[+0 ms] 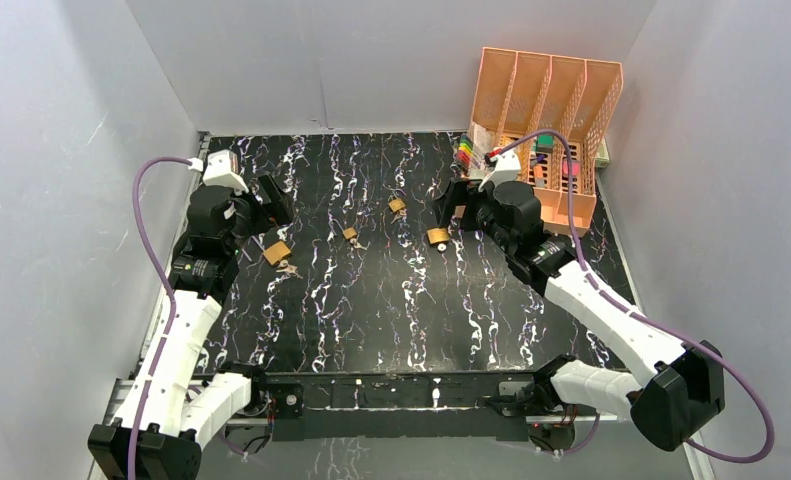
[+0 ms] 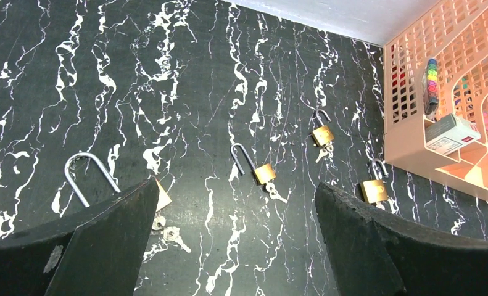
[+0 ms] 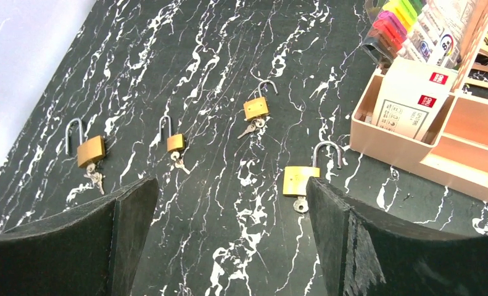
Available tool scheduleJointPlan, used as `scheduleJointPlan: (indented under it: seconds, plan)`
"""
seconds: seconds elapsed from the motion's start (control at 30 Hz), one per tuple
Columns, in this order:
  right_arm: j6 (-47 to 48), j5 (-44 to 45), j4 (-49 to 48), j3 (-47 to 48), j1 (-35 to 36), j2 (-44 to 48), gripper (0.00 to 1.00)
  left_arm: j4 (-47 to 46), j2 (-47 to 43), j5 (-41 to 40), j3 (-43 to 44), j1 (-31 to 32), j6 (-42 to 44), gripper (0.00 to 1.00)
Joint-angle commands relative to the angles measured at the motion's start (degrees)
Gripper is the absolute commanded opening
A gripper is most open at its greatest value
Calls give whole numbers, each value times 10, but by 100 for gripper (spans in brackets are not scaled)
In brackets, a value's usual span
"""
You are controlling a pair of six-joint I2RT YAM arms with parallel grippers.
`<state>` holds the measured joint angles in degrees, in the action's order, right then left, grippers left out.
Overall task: Lock with the key
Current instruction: Pick up the lock from the center of the board.
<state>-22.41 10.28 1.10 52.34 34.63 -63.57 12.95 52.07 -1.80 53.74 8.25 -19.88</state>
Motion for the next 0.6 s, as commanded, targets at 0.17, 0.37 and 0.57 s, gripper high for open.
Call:
scheduleJointPlan:
  seconds: [0.17, 0.37, 0.57]
  plan:
    - [120, -25, -100, -77, 1, 57, 99, 16, -13, -30, -2, -3, -1, 98]
    - [136, -34, -48, -46, 2, 16, 99, 48, -5, -89, 2, -3, -13, 98]
    - [183, 55, -63, 13, 137, -91, 99, 113, 53, -146, 29, -49, -83, 98]
